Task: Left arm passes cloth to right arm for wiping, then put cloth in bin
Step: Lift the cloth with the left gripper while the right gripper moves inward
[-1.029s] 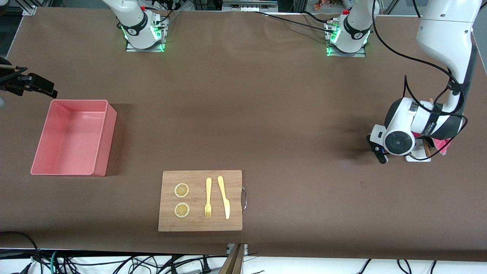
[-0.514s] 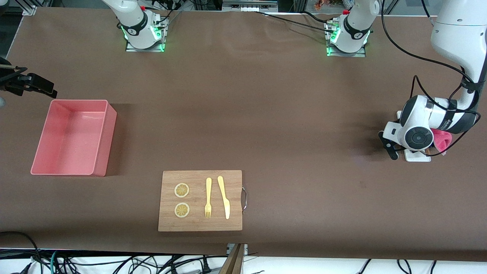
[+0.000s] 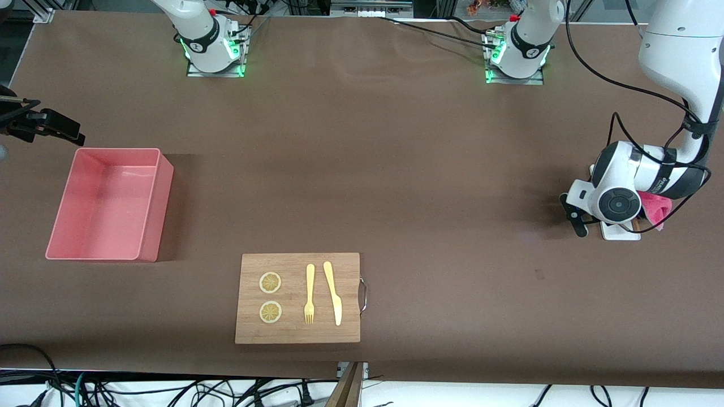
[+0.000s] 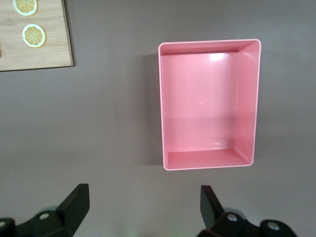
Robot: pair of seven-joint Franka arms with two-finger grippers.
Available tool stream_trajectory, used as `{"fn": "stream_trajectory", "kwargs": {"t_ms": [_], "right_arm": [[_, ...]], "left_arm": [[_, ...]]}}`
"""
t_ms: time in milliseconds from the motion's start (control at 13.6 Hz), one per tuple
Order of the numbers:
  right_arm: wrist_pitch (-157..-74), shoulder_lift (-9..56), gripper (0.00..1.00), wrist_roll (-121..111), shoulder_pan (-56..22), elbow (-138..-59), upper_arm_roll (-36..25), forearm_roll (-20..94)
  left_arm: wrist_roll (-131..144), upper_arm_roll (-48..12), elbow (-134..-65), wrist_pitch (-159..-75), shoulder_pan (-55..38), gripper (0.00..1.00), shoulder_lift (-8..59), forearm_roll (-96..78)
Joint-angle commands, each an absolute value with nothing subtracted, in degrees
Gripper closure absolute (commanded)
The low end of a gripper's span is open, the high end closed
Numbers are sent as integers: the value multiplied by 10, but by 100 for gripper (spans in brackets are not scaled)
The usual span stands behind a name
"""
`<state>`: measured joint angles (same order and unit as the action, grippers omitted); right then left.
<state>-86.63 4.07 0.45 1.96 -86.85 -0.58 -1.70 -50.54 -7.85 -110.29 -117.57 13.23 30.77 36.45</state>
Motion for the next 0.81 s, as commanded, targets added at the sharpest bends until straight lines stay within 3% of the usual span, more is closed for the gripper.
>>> {"fn": "stream_trajectory", "kwargs": {"t_ms": [0, 367, 735], "right_arm": [[-861, 48, 1, 12, 24, -853, -4, -8], [-864, 59, 1, 13, 20, -853, -4, -10], [-873, 94, 1, 4, 11, -854, 0, -12]], "left_arm": [[-519, -82, -1112, -1161, 129, 100, 283, 371], [-518, -118, -1066, -1099, 127, 100, 274, 368], [-512, -157, -944, -943, 107, 100, 276, 273]]}}
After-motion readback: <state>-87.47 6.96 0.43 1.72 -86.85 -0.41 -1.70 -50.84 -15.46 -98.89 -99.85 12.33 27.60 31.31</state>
